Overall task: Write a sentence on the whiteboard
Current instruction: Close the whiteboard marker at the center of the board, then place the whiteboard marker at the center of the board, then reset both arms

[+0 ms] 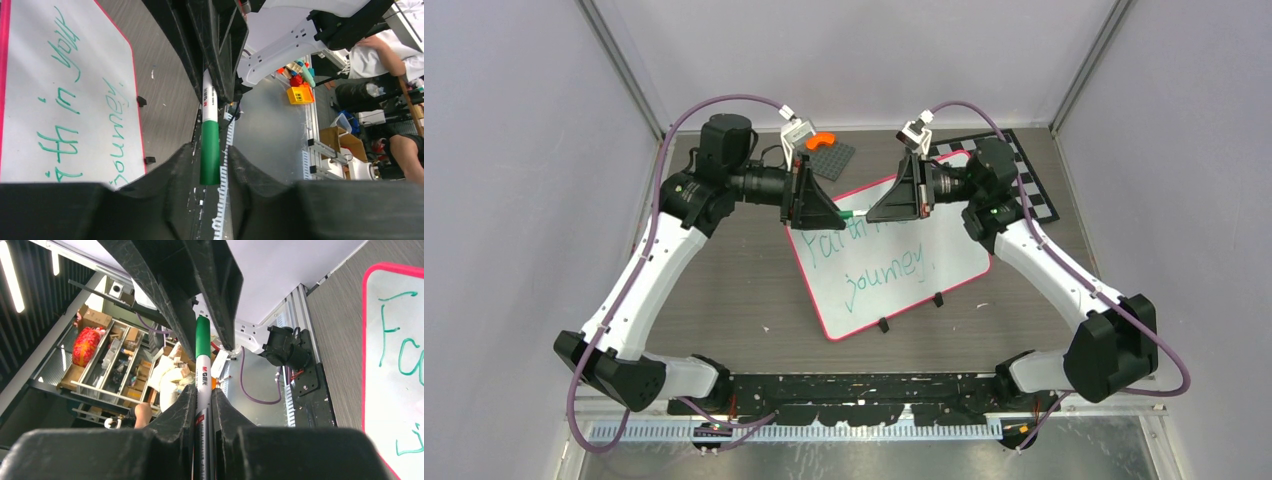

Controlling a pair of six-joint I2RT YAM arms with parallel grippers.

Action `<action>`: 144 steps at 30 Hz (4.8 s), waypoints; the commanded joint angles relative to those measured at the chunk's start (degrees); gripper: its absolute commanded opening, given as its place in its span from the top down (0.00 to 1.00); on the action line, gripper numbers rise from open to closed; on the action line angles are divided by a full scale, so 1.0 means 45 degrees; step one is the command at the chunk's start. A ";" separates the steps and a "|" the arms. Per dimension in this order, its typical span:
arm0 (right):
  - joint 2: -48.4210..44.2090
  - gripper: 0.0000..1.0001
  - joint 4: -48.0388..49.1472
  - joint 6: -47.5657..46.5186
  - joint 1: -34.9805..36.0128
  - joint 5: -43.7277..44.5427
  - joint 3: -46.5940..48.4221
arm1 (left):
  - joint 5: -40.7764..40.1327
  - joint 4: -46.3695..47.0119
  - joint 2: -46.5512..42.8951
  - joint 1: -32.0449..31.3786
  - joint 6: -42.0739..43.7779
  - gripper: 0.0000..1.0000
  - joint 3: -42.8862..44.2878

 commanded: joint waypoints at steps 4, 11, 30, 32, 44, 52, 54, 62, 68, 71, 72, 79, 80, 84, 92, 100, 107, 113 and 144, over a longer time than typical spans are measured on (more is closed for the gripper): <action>-0.0204 1.00 -0.1658 -0.1554 0.0232 0.0035 0.0110 | 0.0658 0.0700 -0.0050 0.0016 -0.0206 0.89 -0.0117; -0.0204 1.00 -0.4568 -0.3768 0.0565 0.0241 0.0724 | 0.0549 0.0915 0.0084 -0.0373 -0.0230 1.00 -0.0517; 0.0178 1.00 -1.1331 -0.9322 0.2113 0.0888 0.3167 | 0.1383 0.3260 0.0537 -0.0925 -0.2023 1.00 -0.1223; 0.0084 1.00 -1.1452 -0.9416 0.1856 0.1023 0.3158 | 0.0909 0.2084 0.0468 -0.0649 -0.1038 0.94 -0.0817; -0.0032 1.00 -1.1523 -0.9548 0.1127 0.1462 0.2211 | -0.6323 -0.6506 0.0698 -0.1536 0.7714 0.43 0.2811; 0.0034 1.00 -1.2269 -1.0183 0.1738 0.1680 0.2421 | -0.7427 -0.6462 0.1127 -0.3260 0.8006 0.37 0.2743; 0.0022 1.00 -1.2367 -1.0310 0.1899 0.1750 0.2460 | -0.7442 -0.6475 0.1271 -0.3543 0.8029 0.38 0.2670; 0.0120 1.00 -1.2707 -1.0598 0.2122 0.1727 0.2659 | -0.7461 -0.6239 0.1364 -0.3939 0.7873 0.54 0.2090; 0.0335 1.00 -1.2721 -1.0611 0.2158 0.1674 0.2800 | -0.6734 -0.6135 0.1401 -0.3939 0.7583 0.69 0.2038; 0.0397 0.99 -1.2871 -1.0656 0.2137 0.1618 0.2936 | -0.7026 -0.6045 0.1432 -0.3915 0.7544 0.90 0.2017; 0.0418 0.93 -1.3050 -1.0748 0.2042 0.1562 0.3039 | -0.7108 -0.6005 0.1411 -0.3787 0.7434 0.98 0.2019; 0.0178 0.31 -1.3193 -1.0746 -0.0250 0.1011 0.3742 | -0.5181 -0.5454 0.0883 -0.0571 0.6158 1.00 0.1901; 0.0153 0.26 -1.3200 -1.0718 -0.0732 0.0775 0.3923 | -0.5112 -0.5296 0.0747 -0.0032 0.6025 1.00 0.1885; 0.0169 0.22 -1.3233 -1.0809 -0.3120 0.0044 0.4449 | -0.5430 -0.4642 0.0319 0.2324 0.5533 1.00 0.1691; 0.0673 0.20 -1.3283 -1.1129 -0.8153 -0.1740 0.3843 | -0.5787 -0.4410 0.0787 0.7762 0.6341 1.00 -0.0245; 0.1252 0.20 -1.7290 -1.4461 -1.0252 -0.0065 0.3175 | -0.7199 -0.3320 0.1976 0.8890 0.7619 1.00 -0.3391; 0.1675 0.20 -2.1444 -1.9058 -1.0594 0.2389 0.3864 | -0.8011 -0.1800 0.2833 0.8881 0.7654 1.00 -0.5607; 0.0103 0.18 -1.9727 -1.8819 -1.0726 0.4730 0.2646 | -0.9350 0.0115 0.3802 0.8888 0.7551 1.00 -0.7120; 0.0433 0.10 -2.1484 -2.1475 -1.1285 0.7137 0.5561 | -0.8987 -0.4476 0.2111 0.8491 0.7709 0.00 -0.0951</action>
